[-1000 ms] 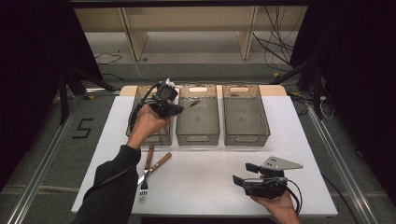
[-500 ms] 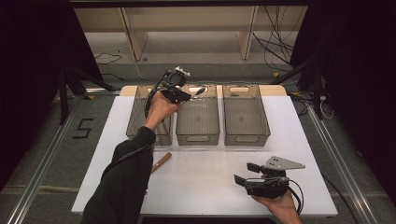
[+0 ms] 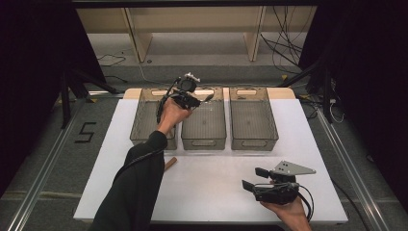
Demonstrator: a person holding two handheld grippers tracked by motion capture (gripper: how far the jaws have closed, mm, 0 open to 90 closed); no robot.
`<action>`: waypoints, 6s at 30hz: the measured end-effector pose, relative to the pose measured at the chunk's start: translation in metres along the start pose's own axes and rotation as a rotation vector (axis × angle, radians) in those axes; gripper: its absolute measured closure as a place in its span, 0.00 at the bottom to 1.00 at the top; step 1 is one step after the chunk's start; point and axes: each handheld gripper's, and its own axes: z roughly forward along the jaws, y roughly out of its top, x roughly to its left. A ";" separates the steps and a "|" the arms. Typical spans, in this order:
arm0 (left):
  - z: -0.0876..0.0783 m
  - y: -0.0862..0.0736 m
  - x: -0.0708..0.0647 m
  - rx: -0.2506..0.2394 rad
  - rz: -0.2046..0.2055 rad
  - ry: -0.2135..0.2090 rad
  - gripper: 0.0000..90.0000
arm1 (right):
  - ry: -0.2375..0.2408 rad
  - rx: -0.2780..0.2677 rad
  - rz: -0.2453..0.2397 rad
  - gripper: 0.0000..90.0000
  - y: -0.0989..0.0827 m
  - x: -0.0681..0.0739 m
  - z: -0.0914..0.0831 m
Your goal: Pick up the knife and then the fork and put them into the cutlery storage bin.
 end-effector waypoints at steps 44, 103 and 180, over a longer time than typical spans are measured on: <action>-0.094 -0.111 0.004 -0.065 -0.033 -0.056 0.28 | -0.005 -0.002 0.001 0.31 0.001 0.001 0.000; -0.078 -0.214 0.028 0.173 -0.170 0.109 0.27 | -0.005 -0.049 0.003 0.25 0.000 0.001 -0.002; -0.061 -0.227 0.031 0.247 -0.180 0.091 0.85 | -0.002 -0.035 -0.010 0.26 -0.001 0.003 0.001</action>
